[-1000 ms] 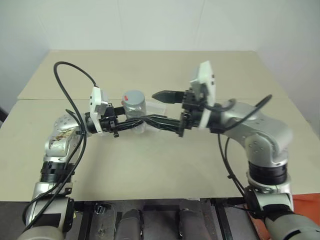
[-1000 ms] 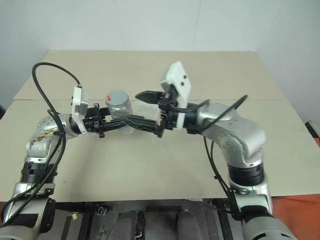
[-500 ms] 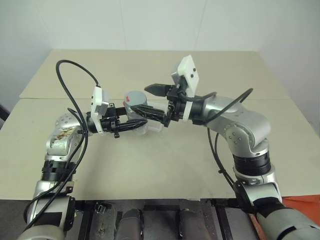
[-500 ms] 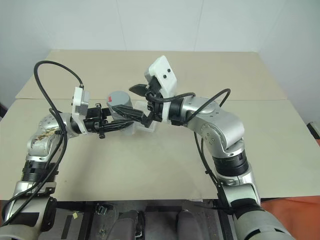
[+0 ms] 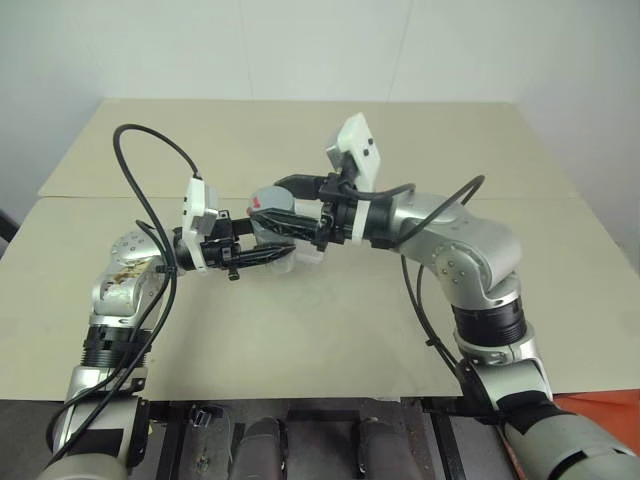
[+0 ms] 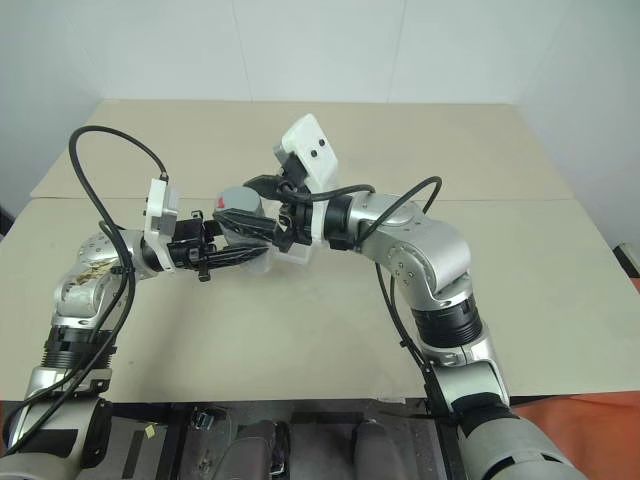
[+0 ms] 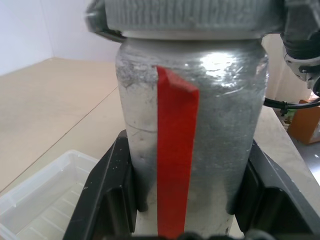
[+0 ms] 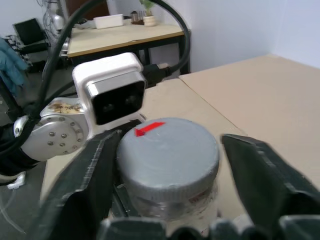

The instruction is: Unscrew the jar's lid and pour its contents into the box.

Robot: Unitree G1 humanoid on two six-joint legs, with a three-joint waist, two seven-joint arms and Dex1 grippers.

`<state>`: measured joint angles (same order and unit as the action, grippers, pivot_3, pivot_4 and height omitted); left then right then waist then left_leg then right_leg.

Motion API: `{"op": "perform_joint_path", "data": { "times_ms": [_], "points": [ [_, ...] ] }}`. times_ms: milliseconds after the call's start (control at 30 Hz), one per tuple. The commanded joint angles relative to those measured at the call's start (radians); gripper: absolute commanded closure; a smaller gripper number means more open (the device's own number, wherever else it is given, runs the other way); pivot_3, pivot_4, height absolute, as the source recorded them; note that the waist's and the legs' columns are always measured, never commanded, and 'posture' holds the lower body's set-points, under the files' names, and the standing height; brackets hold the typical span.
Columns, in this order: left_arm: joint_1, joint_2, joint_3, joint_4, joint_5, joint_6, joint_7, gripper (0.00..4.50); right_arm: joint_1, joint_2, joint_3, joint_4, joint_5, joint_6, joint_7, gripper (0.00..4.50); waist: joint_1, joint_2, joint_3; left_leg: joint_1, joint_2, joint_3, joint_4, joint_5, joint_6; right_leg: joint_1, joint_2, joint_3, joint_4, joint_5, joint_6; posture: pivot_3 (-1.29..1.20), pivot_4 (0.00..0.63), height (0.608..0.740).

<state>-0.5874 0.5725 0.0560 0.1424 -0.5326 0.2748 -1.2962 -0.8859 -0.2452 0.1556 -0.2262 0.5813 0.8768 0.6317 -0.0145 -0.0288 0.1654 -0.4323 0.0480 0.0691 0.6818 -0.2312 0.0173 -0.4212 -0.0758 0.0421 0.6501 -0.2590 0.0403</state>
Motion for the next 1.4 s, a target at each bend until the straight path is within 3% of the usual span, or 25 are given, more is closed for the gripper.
{"op": "perform_joint_path", "data": {
  "times_ms": [33, 500, 867, 1133, 1267, 1400],
  "points": [
    [-0.001, 0.009, 0.017, -0.042, -0.017, -0.004, -0.002, 2.45, -0.027, 0.0, -0.002, -0.022, -0.007, -0.023, 0.006, 1.73, 0.0, 0.0, 0.0, 0.0, 0.0, 0.0, 0.0, 0.0, 0.0, 0.0, 0.0, 0.0, 0.0, 0.0, 0.0, 0.0, 0.15, 0.74],
    [0.101, 0.029, -0.034, -0.086, -0.011, 0.029, -0.04, 2.45, -0.066, -0.025, -0.06, -0.018, 0.036, -0.007, 0.038, 1.73, -0.001, 0.0, 0.0, 0.0, 0.0, 0.0, 0.0, 0.0, 0.0, 0.0, 0.0, 0.0, 0.0, 0.0, 0.0, 0.0, 0.15, 0.74],
    [0.135, 0.064, -0.077, -0.117, -0.039, 0.067, -0.125, 2.45, -0.078, -0.109, -0.151, -0.028, 0.193, -0.015, 0.13, 1.73, 0.0, 0.0, 0.0, 0.0, 0.0, 0.0, 0.0, 0.0, 0.0, 0.0, 0.0, 0.0, 0.0, 0.0, 0.0, 0.0, 0.15, 0.74],
    [0.121, 0.089, -0.102, -0.114, -0.027, 0.045, -0.177, 2.45, -0.035, -0.166, -0.161, -0.047, 0.225, -0.071, 0.232, 1.73, 0.002, 0.001, 0.0, 0.0, 0.001, 0.0, 0.0, 0.0, 0.0, 0.0, 0.001, -0.001, 0.0, 0.0, 0.0, 0.0, 0.15, 0.74],
    [0.112, 0.086, -0.069, -0.106, -0.032, 0.034, -0.151, 2.45, -0.027, -0.186, -0.164, -0.015, 0.161, -0.1, 0.205, 1.73, -0.001, 0.001, 0.0, 0.0, 0.001, 0.001, 0.0, 0.0, 0.0, 0.0, 0.0, 0.0, 0.0, 0.0, 0.0, 0.0, 0.15, 0.74],
    [0.103, 0.081, -0.003, -0.102, -0.036, 0.01, -0.09, 2.45, 0.024, -0.173, -0.169, 0.016, 0.065, -0.111, 0.065, 1.73, 0.0, 0.0, 0.0, 0.0, 0.001, 0.001, 0.0, 0.0, 0.0, 0.0, 0.0, 0.0, 0.0, 0.0, 0.0, 0.0, 0.15, 0.74]
  ]
}}
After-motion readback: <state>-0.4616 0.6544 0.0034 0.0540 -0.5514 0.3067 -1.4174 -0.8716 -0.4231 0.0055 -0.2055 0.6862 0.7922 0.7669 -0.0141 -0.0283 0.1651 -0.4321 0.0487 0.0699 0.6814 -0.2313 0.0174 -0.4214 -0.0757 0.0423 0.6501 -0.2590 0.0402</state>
